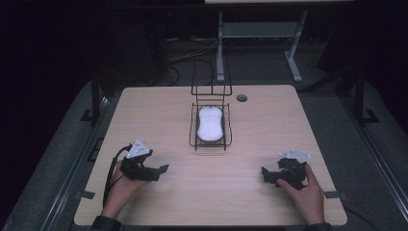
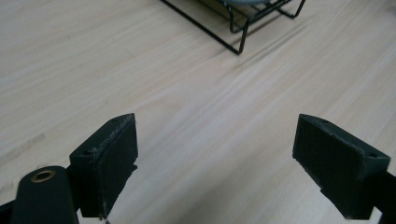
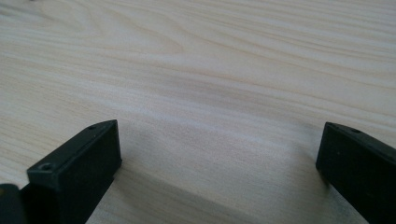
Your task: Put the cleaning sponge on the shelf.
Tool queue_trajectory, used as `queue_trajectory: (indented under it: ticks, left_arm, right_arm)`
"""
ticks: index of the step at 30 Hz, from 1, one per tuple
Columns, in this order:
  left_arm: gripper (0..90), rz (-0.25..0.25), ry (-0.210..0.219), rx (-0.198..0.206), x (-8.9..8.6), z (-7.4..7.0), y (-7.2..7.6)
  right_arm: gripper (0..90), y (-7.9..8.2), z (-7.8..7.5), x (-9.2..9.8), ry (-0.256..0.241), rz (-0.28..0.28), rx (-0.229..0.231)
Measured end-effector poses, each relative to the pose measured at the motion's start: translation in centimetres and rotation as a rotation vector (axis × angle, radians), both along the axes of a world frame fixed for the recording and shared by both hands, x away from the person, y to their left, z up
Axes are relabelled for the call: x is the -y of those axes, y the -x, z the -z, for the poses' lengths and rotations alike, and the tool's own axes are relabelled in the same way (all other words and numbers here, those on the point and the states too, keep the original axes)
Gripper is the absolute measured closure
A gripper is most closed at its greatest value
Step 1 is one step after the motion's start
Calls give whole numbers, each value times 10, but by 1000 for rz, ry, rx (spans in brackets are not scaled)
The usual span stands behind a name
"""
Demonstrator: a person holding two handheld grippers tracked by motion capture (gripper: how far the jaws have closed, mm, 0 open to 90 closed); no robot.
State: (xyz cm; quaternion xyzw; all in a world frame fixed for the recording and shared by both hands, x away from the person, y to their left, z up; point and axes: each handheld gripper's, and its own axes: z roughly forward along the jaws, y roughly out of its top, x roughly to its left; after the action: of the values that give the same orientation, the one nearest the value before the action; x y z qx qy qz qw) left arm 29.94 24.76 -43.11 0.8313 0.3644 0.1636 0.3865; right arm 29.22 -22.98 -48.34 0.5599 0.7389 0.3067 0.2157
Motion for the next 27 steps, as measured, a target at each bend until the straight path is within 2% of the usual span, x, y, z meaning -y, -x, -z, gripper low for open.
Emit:
queue_trajectory:
  ticks: [13, 19, 25, 27]
  left_arm:
    - [133, 6, -73, -51, -6, 19, 18]
    - [129, 14, -91, -73, -8, 26, 21]
    - [128, 8, -111, -78, -9, 31, 20]
    - [128, 9, -123, -94, -8, 35, 19]
  right_arm:
    - [0, 0, 0, 0, 1, -2, 1]
    - [0, 0, 0, 0, 0, 0, 0]
    - [0, 0, 0, 0, 0, -1, 0]
    - [0, 0, 0, 0, 1, -1, 0]
